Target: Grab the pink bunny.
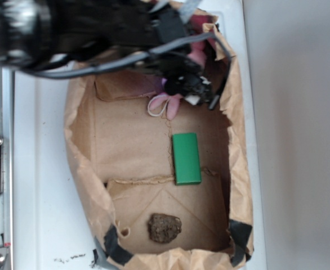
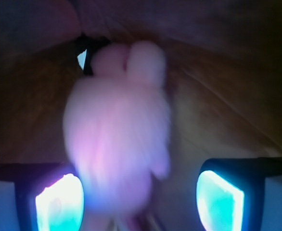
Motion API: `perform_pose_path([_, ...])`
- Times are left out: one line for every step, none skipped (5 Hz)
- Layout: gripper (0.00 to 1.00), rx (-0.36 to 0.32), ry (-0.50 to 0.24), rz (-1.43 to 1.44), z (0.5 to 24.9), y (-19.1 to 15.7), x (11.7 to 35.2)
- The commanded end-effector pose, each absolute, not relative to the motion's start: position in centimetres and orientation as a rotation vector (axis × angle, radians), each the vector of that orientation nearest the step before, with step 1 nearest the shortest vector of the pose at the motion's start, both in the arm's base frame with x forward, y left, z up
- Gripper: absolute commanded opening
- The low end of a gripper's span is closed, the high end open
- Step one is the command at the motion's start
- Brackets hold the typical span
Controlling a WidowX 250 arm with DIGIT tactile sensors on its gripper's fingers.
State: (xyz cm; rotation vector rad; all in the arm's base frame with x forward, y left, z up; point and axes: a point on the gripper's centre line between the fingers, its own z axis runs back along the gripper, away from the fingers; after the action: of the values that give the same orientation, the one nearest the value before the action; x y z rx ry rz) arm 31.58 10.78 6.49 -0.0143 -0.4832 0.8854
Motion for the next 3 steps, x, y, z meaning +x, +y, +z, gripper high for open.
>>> perform_pose_path([1.00,-0.037,-0.541,0.869,7.81,11.14,36.33])
perform_pose_path([1.00,-0.042,-0.536,0.866,8.07,10.77,36.70])
perform_pose_path([0.00,-0.052,-0.526,0.861,8.18,10.93,36.63])
